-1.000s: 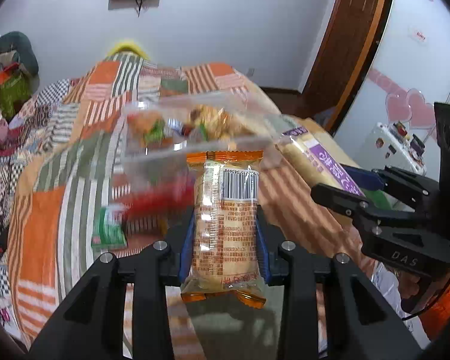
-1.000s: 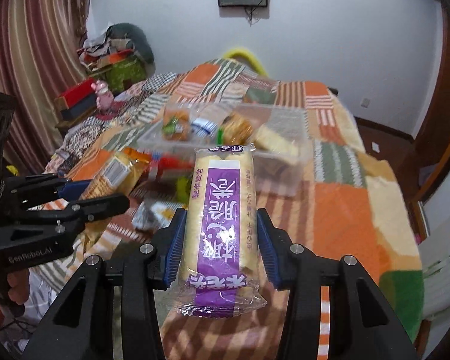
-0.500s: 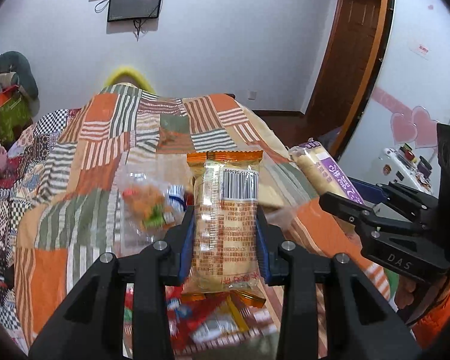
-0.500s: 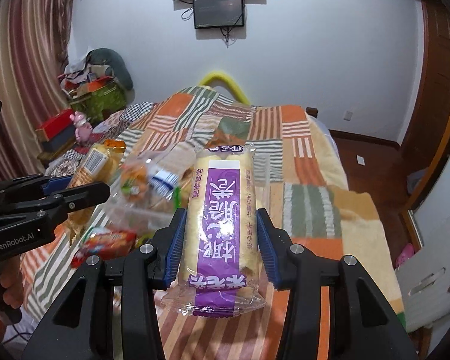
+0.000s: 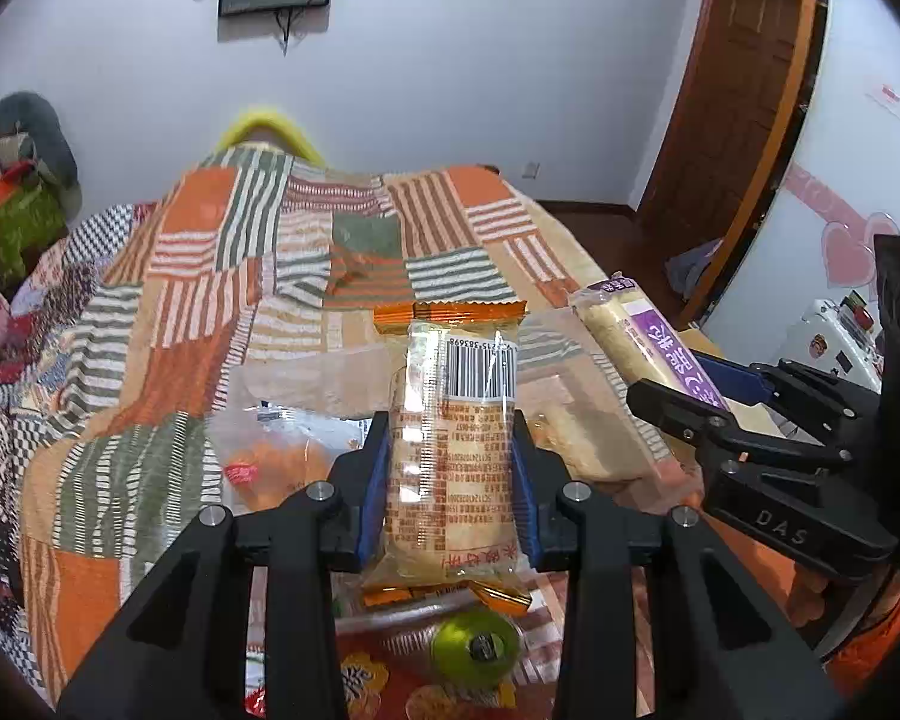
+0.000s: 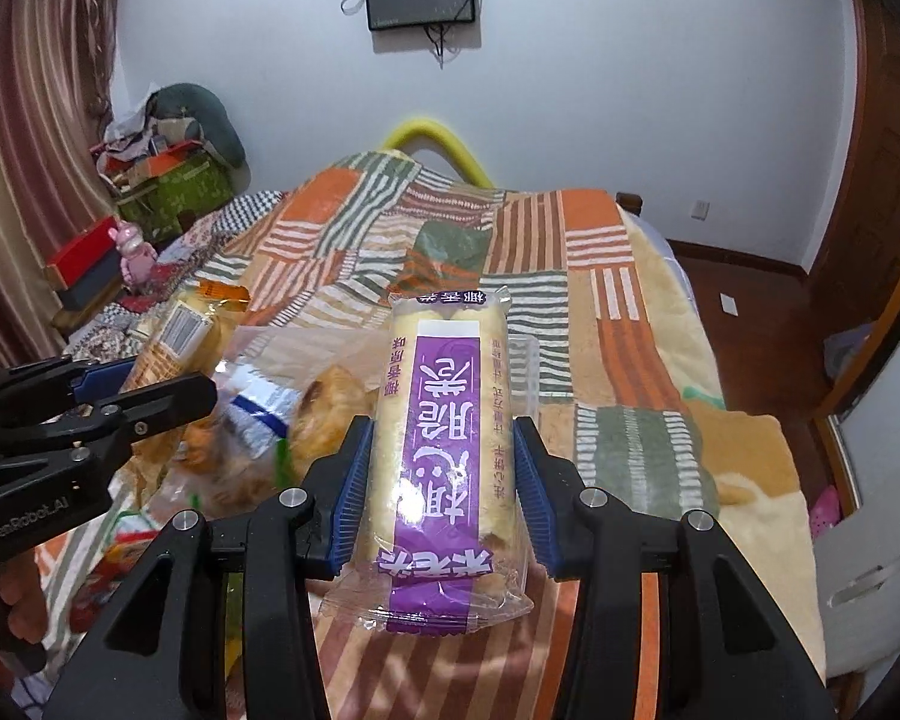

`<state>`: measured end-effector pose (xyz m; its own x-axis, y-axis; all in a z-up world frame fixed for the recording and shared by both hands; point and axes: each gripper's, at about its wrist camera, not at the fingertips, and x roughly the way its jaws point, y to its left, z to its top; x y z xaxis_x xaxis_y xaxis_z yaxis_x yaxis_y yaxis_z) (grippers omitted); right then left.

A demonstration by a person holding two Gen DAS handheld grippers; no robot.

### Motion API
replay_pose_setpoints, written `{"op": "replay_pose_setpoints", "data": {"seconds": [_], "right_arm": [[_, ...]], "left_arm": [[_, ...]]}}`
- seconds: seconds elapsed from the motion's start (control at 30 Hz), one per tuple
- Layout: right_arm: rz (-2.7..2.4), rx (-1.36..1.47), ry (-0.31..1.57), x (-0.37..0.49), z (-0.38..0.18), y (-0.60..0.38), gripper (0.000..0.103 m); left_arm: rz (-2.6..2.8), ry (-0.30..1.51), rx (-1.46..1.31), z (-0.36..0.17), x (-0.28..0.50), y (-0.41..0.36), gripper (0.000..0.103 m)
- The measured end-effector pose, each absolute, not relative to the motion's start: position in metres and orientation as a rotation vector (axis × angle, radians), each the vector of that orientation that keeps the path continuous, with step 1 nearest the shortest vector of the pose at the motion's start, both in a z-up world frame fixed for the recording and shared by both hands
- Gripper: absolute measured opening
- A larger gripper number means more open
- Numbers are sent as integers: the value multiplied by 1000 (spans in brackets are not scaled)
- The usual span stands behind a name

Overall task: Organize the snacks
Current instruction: 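Place the wafer pack and purple-label bread into the clear box with both grippers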

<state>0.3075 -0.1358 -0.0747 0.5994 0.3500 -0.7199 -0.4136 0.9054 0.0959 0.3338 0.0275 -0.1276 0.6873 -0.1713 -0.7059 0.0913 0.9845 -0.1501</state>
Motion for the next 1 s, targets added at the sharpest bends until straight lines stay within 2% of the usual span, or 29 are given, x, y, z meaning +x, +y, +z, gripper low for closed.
{"op": "replay_pose_setpoints", "data": {"seconds": [0.47,0.53,0.63,1.0], "right_arm": [[455,-95,891,323,-97,-136,42],[451,-104,876,321,-93,-137,42],[457,-101,862,318,-85,-140,42],[512,-108,807,288,-53,-140,43]], "left_arm": [[-146,897,-121,-159,361,26,37],[-153,899,-131,-158,360,27,39],[-146,883,-129,-152,356,28,50],[-130,775,-104,-104,306,43,57]]}}
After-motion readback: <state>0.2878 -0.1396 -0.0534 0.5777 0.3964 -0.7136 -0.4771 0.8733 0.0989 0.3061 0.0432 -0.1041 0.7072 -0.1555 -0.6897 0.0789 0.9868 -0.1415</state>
